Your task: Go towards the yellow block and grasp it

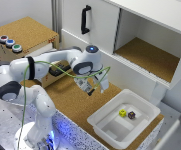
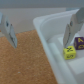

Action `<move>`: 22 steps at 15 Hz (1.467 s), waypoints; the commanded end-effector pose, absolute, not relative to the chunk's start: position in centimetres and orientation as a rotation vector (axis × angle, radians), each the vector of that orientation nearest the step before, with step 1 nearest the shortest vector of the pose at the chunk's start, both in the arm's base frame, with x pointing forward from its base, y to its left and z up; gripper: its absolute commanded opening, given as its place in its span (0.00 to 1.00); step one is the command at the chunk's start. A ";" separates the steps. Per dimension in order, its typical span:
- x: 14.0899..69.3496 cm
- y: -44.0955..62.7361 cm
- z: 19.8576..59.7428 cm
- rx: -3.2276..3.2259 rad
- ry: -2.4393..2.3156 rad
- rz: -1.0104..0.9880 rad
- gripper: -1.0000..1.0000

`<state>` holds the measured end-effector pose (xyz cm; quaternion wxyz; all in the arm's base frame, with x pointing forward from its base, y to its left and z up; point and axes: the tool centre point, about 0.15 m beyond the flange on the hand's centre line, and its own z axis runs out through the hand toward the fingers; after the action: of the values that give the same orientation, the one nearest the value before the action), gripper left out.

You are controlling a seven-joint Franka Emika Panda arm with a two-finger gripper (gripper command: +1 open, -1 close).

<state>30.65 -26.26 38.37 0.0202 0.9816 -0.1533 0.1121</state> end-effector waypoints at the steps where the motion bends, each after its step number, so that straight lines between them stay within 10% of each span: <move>1: 32.9 -35.7 35.7 3.178 -0.396 0.158 1.00; 22: 40.9 -38.8 21.3 3.149 -0.222 0.193 1.00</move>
<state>37.32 -37.37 23.78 0.0218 0.9939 -0.0851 0.0661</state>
